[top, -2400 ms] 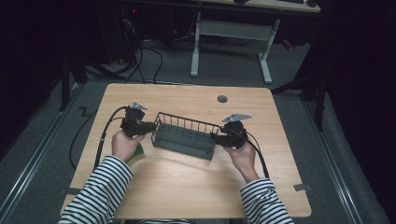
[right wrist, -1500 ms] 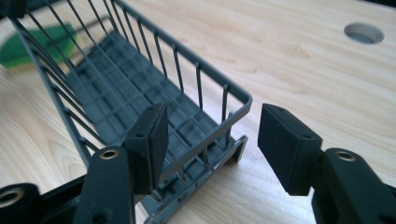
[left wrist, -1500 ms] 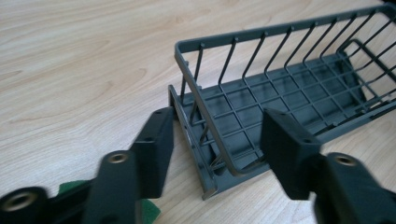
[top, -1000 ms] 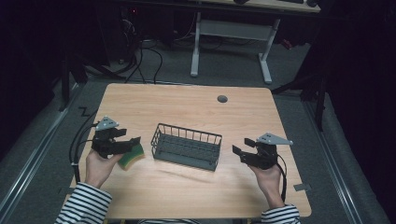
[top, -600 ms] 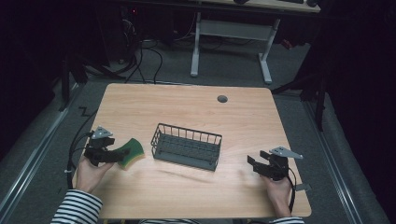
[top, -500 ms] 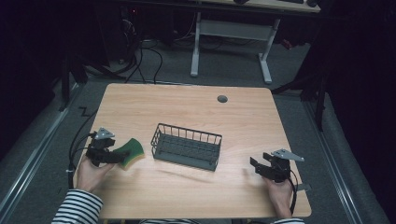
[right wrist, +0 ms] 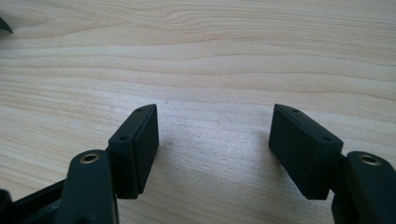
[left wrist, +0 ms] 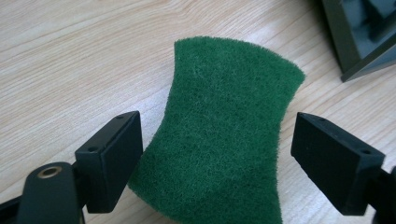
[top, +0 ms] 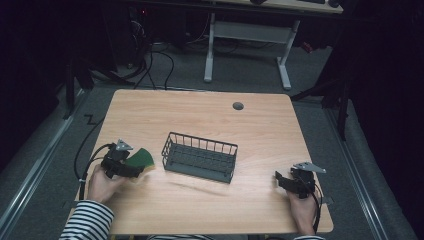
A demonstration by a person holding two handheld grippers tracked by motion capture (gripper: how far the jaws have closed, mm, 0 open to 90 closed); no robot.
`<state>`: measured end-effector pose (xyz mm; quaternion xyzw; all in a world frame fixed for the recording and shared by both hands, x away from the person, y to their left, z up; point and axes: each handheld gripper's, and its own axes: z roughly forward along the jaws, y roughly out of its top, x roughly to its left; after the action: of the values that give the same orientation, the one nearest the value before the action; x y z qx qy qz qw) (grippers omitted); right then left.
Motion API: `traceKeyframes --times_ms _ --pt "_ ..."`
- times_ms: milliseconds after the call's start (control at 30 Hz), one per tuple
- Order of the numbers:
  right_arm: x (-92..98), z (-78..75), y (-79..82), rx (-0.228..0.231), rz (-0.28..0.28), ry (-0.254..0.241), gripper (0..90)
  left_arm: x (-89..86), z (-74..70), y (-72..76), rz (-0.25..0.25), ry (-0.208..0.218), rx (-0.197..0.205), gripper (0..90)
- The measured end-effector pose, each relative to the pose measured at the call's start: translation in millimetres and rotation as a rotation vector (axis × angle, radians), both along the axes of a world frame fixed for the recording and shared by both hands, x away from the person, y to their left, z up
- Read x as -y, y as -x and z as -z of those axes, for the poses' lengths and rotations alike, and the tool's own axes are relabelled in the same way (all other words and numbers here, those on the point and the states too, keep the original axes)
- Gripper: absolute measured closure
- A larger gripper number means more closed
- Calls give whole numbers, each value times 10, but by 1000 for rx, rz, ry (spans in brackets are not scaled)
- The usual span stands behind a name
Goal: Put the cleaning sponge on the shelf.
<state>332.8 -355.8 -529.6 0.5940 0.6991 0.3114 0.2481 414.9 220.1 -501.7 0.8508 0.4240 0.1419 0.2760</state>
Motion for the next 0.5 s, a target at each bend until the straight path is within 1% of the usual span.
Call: traceKeyframes --times_ms 33,100,133,267,400,500 --pt "-8 0 1 -1 2 6 329 5 10 -4 0 1 -1 174" --pt "-39 4 -1 0 2 36 328 11 23 -18 2 -3 -4 178" --pt "-46 4 -3 0 3 41 326 13 30 -24 0 -1 -5 181" --pt "-46 4 -3 -1 5 39 326 27 49 -30 -6 -9 -4 190" --pt "-46 5 -3 0 5 38 326 52 53 -15 -6 -37 5 199" --pt "-46 5 -3 0 5 38 326 52 59 -22 -6 -37 2 207"
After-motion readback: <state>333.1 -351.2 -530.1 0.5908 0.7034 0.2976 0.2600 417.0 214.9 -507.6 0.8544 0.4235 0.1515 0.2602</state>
